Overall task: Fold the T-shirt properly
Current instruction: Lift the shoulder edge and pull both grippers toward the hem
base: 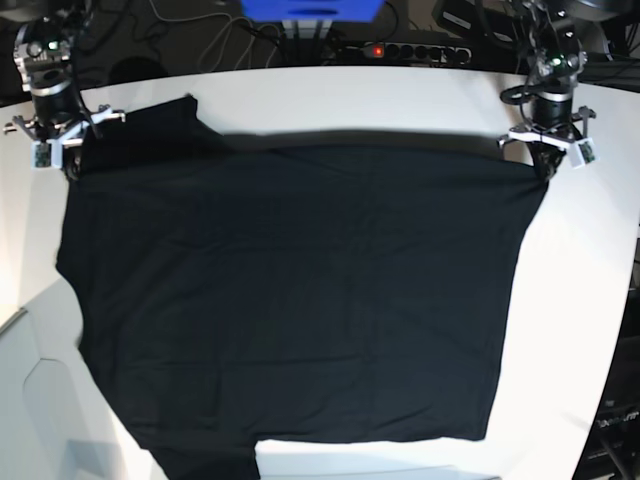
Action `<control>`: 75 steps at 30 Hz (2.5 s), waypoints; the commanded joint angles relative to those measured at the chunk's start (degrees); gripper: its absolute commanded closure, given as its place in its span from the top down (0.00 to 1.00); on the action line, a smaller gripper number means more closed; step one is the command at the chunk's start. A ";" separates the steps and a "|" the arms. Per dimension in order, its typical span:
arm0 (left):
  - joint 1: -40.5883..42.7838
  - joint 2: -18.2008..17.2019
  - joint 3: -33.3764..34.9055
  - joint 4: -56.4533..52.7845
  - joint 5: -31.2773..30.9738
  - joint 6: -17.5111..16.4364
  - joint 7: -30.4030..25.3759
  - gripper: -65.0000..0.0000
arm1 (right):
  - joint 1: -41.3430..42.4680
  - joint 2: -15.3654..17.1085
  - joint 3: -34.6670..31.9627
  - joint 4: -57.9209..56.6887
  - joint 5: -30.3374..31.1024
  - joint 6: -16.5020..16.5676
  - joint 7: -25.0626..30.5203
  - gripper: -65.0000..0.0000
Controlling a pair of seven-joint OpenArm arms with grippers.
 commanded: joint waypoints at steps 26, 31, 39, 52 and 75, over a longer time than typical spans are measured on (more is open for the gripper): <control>-27.37 -1.08 0.28 -13.25 -0.05 0.21 -1.42 0.00 | 36.87 5.96 -9.95 -19.49 -8.72 0.49 -11.07 0.00; -29.48 -2.49 4.76 -16.15 -0.05 0.21 -1.42 0.00 | 41.27 7.37 -11.62 -24.41 -9.52 0.49 -10.64 0.00; -30.89 -2.67 7.22 -17.20 0.04 0.04 -1.42 0.00 | 46.72 10.00 -11.71 -32.32 -9.52 0.40 -7.82 0.00; -33.26 -3.63 7.31 -17.20 4.61 -0.23 -1.42 0.00 | 50.41 10.97 -20.24 -34.61 -9.52 0.40 -6.24 0.00; -33.70 -3.72 7.31 -19.31 4.61 -0.23 -1.42 0.01 | 52.87 12.82 -22.17 -43.05 -9.60 0.14 0.53 0.00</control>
